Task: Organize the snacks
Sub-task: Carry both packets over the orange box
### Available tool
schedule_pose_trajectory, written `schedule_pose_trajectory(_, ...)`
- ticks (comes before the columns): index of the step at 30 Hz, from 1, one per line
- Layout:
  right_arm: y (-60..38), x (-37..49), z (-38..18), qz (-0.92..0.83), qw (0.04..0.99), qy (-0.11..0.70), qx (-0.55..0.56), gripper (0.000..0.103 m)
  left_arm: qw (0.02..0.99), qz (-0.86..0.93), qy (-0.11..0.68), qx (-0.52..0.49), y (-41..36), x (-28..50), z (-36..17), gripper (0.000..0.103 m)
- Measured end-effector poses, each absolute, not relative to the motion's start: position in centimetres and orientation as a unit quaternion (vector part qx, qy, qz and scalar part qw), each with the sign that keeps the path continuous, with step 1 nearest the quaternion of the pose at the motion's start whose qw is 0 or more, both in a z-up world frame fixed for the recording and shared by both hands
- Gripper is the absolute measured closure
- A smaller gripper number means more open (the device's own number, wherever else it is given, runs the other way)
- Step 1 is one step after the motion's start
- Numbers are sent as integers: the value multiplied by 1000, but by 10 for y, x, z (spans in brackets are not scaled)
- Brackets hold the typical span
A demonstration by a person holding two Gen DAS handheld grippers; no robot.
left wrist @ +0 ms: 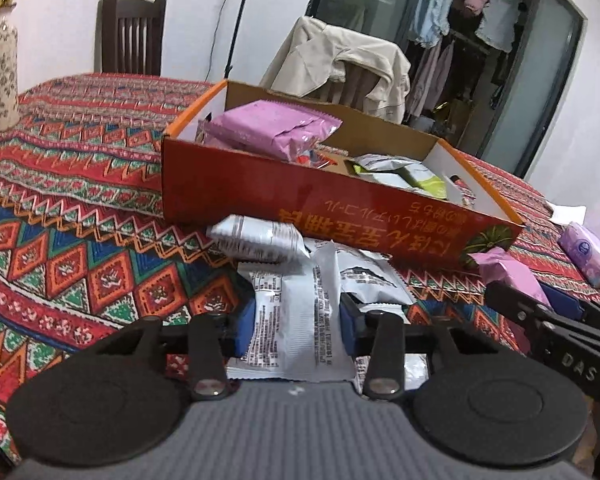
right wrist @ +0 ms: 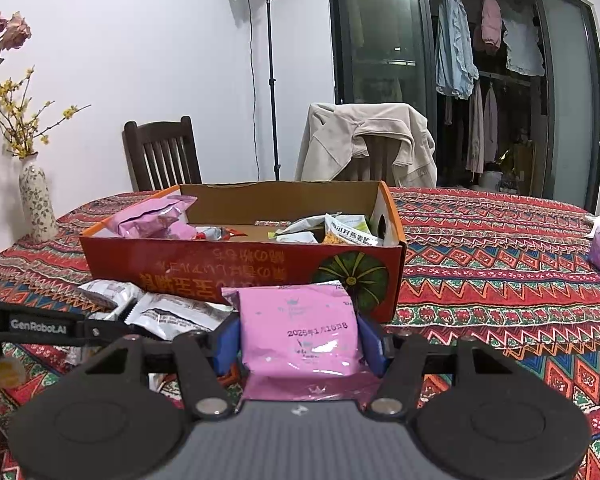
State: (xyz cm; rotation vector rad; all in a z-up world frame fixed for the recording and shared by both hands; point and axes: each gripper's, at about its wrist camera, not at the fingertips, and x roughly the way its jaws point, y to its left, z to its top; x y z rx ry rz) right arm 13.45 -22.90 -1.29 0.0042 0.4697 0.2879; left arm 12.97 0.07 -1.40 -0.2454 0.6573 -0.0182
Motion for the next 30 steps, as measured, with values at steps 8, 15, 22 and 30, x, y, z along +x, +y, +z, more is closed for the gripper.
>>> schedule_pose_trajectory(8, -231, 131, -10, 145, 966, 212, 12, 42, 958, -27, 273, -83, -6, 105, 8, 61)
schedule_pose_trajectory(15, -235, 128, 6, 138, 973, 182, 22, 42, 972, -37, 226, -55, -12, 102, 31, 61)
schedule_pose_trajectory(22, -236, 136, 36, 128, 979, 156, 28, 42, 982, -37, 182, -28, -23, 121, 57, 61)
schedule_pose_trajectory(30, -229, 179, 65, 112, 983, 144, 30, 42, 987, -10, 157, -13, -34, 166, 77, 61)
